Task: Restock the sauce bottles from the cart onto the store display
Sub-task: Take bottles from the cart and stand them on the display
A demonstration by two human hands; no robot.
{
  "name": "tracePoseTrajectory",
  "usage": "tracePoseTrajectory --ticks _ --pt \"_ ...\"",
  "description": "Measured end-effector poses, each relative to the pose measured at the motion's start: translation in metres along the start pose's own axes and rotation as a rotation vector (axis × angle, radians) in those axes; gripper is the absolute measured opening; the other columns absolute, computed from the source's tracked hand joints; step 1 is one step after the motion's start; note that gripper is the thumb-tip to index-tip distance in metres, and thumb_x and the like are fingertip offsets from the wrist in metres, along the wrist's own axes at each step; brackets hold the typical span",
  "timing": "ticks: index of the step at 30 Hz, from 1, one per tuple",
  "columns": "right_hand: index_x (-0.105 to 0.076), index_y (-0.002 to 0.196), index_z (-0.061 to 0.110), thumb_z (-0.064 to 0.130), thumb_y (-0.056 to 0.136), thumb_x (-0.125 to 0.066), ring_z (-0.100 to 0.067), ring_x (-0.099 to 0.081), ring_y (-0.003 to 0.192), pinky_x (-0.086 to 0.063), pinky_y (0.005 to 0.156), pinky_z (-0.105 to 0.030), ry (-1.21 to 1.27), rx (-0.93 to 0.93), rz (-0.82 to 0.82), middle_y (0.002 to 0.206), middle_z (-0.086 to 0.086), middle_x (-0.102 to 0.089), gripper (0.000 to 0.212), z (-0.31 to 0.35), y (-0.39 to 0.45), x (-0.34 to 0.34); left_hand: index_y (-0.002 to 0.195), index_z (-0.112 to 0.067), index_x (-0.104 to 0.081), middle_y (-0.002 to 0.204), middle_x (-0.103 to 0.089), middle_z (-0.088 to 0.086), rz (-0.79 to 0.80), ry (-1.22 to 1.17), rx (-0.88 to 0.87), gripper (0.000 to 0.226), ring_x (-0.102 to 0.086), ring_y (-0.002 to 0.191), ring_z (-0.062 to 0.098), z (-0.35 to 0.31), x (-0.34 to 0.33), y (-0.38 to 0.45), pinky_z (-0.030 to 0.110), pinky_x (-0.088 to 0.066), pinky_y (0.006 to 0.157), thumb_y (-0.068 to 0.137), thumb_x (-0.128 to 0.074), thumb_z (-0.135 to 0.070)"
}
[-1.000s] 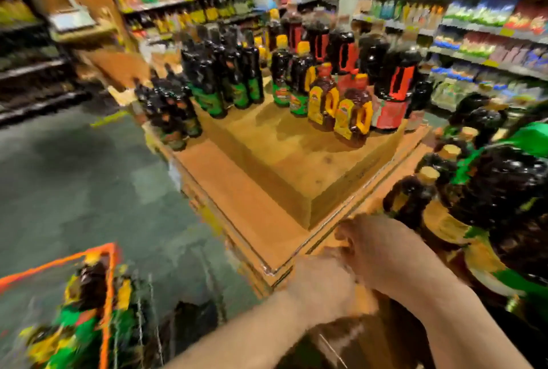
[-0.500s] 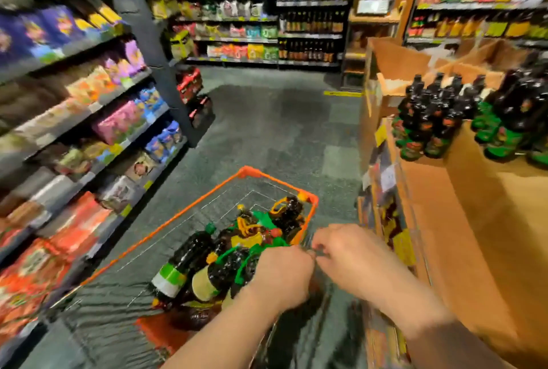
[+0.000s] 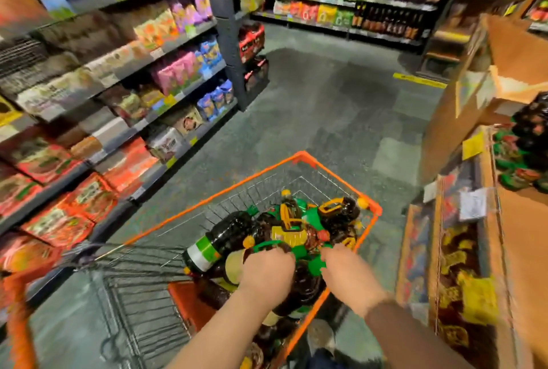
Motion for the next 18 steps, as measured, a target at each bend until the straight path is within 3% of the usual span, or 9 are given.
tracePoseTrajectory --ticks 6,12,18 --pt "-0.051 0.123 0.010 0.041 0.098 -0.044 -0.029 -0.059 0.108 -0.049 0.084 -0.035 0.039 -0.002 0.156 0.117 -0.012 -0.060 0.040 -0.008 0.048 -0.035 0.113 -0.013 -0.057 0.113 -0.061 0.009 0.132 -0.087 -0.021 0.022 -0.063 0.101 0.031 -0.015 -0.037 0.032 0.040 -0.052 0.077 0.094 -0.049 -0.019" --pt "-0.052 0.117 0.005 0.038 0.093 -0.055 -0.031 -0.062 0.104 -0.050 0.079 -0.034 0.068 0.031 0.255 0.112 -0.015 -0.062 0.041 0.000 0.063 -0.052 0.123 -0.013 -0.051 0.121 -0.057 0.009 0.246 -0.146 0.052 0.031 -0.060 0.108 0.031 -0.012 -0.064 0.051 0.041 -0.051 0.083 0.092 -0.053 -0.022" --pt "-0.057 0.105 0.006 0.027 0.089 -0.059 -0.029 -0.061 0.089 -0.040 0.064 -0.029 0.194 0.093 0.259 0.101 -0.013 -0.063 0.026 0.010 0.056 -0.042 0.125 -0.015 -0.046 0.116 -0.057 0.010 0.298 -0.198 0.103 0.048 -0.061 0.103 0.032 -0.009 -0.066 0.052 0.041 -0.052 0.080 0.087 -0.060 -0.039"
Point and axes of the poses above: each hand's wrist, its own y-axis towards the middle knuckle, its own x-axis out of the back of the hand, z = x × y, the point moved 7 cm from there along y, towards the middle knuckle
